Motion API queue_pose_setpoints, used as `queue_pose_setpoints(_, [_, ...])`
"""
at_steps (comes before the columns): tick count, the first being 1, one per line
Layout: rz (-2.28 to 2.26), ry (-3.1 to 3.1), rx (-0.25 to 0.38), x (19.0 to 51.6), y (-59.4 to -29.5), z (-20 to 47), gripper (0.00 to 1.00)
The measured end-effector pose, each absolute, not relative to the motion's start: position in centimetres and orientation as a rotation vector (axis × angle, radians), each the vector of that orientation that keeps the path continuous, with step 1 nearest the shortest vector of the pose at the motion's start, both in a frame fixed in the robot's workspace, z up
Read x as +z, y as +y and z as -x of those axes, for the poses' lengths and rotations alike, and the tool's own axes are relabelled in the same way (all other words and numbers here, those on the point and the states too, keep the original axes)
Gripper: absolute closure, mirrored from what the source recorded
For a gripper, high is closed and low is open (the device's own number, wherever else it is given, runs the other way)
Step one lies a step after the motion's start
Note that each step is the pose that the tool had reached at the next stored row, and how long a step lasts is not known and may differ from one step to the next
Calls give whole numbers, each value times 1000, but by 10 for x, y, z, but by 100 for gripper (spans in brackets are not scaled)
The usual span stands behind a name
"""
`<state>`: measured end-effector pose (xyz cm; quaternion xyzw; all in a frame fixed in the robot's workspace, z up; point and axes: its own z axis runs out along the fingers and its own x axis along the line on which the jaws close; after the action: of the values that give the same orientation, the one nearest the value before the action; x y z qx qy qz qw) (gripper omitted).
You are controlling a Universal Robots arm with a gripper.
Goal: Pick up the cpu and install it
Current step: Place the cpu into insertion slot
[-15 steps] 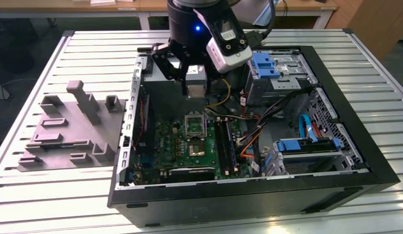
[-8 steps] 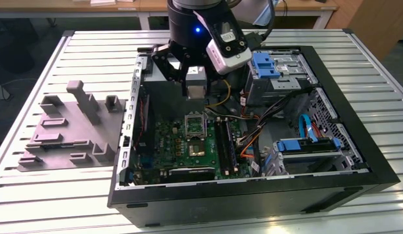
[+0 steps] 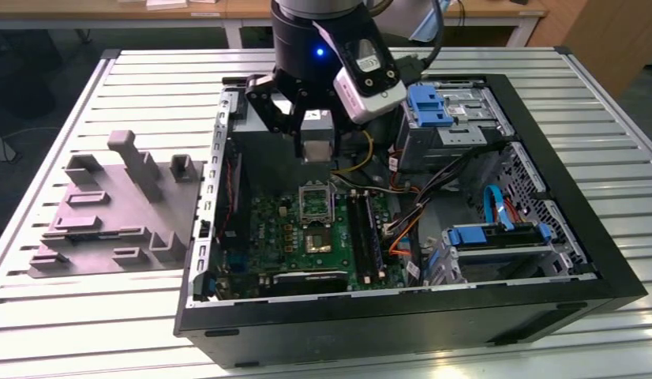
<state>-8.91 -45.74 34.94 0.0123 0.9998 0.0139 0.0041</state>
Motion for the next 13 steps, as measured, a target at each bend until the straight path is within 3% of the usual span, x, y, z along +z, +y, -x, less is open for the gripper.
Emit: queue_pose_setpoints(13, [-39,3133,38,346,-457,89,53])
